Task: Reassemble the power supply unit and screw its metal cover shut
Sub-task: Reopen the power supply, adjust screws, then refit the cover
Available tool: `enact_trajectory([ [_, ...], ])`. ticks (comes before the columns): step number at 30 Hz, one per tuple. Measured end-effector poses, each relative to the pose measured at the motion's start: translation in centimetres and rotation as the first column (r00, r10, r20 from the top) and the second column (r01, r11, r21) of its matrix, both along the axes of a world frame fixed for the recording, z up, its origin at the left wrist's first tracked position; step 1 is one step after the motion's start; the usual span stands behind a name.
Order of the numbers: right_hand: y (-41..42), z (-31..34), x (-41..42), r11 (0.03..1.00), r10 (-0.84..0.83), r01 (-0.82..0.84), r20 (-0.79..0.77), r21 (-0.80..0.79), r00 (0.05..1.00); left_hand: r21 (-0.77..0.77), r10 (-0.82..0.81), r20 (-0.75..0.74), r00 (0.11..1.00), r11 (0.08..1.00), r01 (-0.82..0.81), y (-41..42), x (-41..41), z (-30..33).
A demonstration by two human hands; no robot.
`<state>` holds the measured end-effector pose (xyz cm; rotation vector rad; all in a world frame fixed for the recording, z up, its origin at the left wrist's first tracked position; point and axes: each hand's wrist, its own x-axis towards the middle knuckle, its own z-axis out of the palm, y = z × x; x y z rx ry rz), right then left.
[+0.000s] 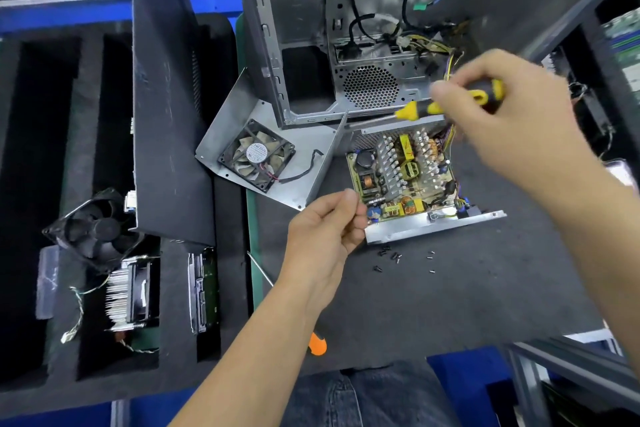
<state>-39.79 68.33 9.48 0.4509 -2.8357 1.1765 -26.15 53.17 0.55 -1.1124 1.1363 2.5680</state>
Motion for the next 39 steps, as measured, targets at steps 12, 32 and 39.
enact_trajectory([
  [12,4.6,-4.9,1.8,0.84,-0.076,0.304,0.458,-0.449,0.886,0.015,0.029,-0.168,0.985,1.0,-0.026,0.2,-1.2,0.7],
  [32,4.2,-2.5,1.4,0.977,-0.062,0.114,0.274,-0.178,0.96,-0.189,-0.016,-0.212,0.977,0.982,-0.025,0.1,-0.9,1.0],
  [39,4.2,-1.9,1.3,0.982,-0.015,0.07,0.301,-0.175,0.953,-0.308,-0.082,-0.223,0.971,0.951,0.01,-0.2,-1.0,1.1],
])
